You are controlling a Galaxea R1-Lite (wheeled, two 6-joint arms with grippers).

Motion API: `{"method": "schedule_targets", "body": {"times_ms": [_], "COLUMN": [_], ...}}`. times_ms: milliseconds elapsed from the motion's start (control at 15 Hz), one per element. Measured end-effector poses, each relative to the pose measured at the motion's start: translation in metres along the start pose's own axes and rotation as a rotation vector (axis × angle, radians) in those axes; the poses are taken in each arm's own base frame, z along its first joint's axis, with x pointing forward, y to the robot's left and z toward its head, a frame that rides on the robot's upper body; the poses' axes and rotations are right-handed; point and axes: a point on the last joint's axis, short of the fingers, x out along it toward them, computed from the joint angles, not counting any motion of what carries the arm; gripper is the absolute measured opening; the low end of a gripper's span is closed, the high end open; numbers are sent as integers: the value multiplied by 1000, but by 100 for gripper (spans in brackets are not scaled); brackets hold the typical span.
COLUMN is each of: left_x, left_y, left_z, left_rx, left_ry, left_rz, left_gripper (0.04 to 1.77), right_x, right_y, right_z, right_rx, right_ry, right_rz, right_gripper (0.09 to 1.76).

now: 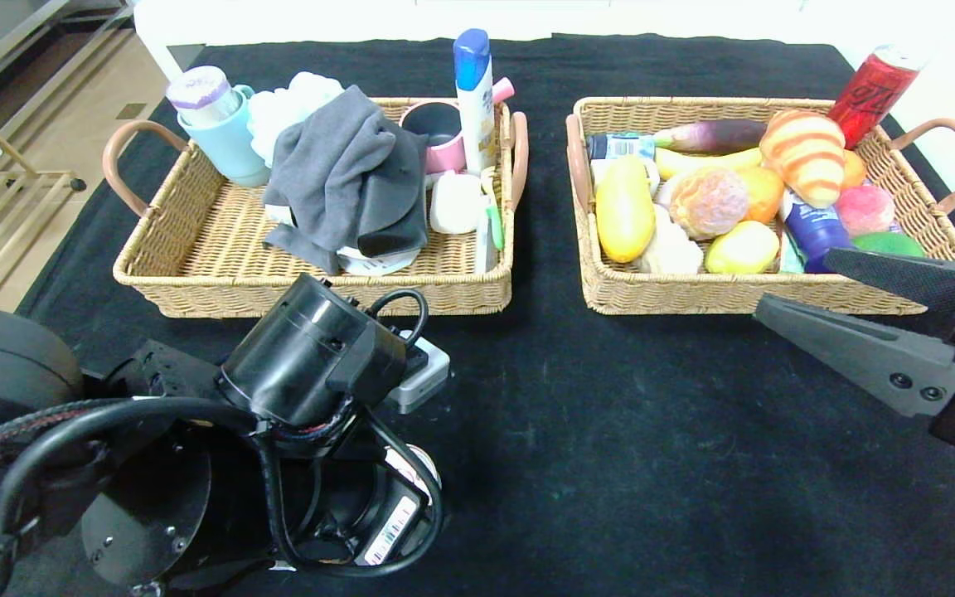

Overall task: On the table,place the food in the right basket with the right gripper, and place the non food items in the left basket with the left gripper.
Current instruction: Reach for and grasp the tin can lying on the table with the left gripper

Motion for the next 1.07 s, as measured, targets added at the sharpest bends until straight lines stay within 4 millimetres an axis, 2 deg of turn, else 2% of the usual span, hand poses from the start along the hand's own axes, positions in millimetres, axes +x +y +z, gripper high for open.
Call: {"method": "schedule_targets", "body": {"times_ms": [533,733,800,1067], "left_x": [14,18,18,20], "left_y": [-4,-6,-6,-7], "left_z": [1,3,3,4], "left_rx": [5,10,10,15], "left_ry": [35,40,42,44], "left_rz": [10,14,15,14], "left_gripper": [172,123,118,116], "right_x": [-1,-1,-1,0], "right_y": [0,0,0,0], "right_z": [1,1,1,0], "right_rx": [0,0,0,-1], "right_ry": [-4,-4,-4,-1], "right_rz": [0,0,0,1], "right_gripper": [171,171,171,171]}}
